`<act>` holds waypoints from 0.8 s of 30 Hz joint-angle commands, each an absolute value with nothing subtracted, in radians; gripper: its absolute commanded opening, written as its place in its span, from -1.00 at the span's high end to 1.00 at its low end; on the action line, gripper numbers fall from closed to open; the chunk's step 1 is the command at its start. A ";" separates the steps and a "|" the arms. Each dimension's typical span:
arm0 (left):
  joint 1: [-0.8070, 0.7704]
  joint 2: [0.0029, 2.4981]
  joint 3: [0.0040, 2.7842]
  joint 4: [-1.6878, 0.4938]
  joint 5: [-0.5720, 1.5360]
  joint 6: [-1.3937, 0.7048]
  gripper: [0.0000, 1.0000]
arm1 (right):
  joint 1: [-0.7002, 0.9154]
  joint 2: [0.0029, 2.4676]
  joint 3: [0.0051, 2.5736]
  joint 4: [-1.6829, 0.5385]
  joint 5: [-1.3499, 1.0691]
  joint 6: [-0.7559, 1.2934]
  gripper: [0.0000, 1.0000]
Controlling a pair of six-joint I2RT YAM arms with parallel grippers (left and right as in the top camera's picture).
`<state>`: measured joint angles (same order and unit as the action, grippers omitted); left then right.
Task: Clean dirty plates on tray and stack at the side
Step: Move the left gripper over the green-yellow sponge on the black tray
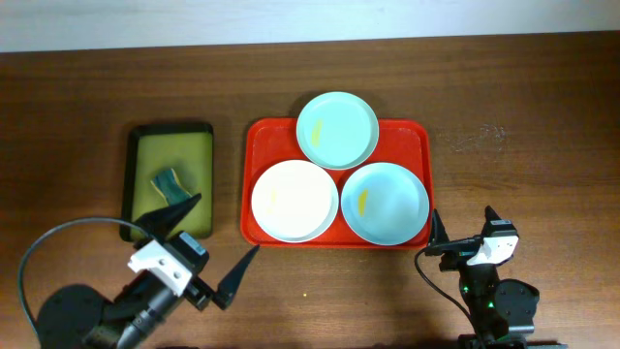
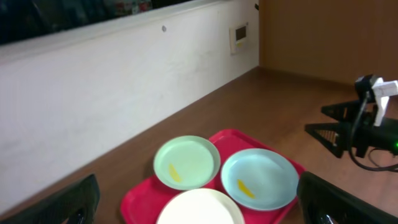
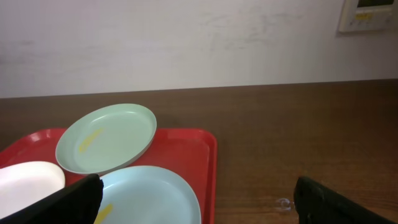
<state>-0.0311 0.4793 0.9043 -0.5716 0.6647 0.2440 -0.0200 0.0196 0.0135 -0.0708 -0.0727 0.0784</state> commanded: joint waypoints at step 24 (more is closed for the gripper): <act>0.198 1.664 1.295 -0.912 -0.153 -0.580 -0.99 | -0.028 0.015 0.006 -0.072 -0.068 0.082 -0.97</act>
<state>0.1482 1.5791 1.2831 -0.9176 -0.1143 -0.4084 -0.0200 0.0196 0.0135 -0.0708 -0.0727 0.0792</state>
